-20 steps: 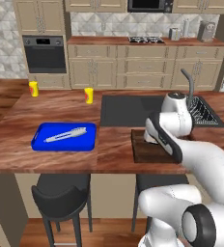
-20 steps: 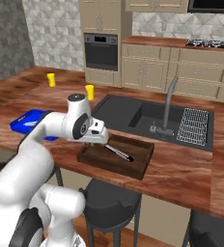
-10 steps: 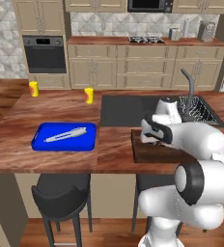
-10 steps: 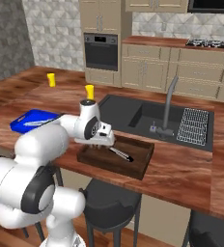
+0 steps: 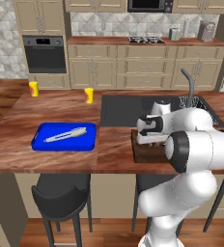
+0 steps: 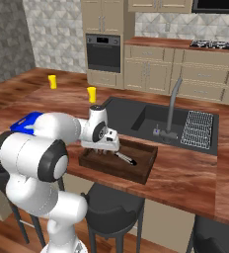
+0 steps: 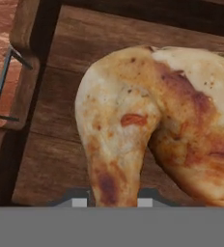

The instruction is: Gather the avocado and eggplant from the fridge and place them on a tray on the dining counter. Then gather the steak and chicken drumstick from the fridge and place them on the other tray.

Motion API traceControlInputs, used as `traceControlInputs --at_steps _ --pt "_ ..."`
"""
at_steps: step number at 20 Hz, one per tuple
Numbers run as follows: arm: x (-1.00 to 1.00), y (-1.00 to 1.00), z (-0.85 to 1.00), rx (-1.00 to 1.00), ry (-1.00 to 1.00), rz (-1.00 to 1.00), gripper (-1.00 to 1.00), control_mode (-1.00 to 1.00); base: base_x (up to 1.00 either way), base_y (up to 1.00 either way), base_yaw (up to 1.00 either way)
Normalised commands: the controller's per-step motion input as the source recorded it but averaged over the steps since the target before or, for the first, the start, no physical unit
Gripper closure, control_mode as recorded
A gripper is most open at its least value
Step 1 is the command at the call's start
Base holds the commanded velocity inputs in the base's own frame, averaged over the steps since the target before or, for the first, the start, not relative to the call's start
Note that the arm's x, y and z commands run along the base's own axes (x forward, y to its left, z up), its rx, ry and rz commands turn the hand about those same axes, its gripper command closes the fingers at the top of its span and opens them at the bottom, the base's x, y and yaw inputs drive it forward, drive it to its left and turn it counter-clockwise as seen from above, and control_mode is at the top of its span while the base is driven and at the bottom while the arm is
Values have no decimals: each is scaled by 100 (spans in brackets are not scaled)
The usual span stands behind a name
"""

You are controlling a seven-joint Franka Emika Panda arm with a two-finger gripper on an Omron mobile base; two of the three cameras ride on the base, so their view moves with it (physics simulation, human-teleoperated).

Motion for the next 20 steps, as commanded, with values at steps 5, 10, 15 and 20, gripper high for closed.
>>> traceControlInputs --at_steps 5,10,15,20 --pt "15 0 -35 3 3 0 100 -100 0 0 0" --pt "18 0 -31 4 2 0 100 -100 0 0 0" --pt "3 11 -42 1 1 0 -100 -100 0 0 0" --pt "-2 20 -30 0 0 0 -100 -100 0 0 0"
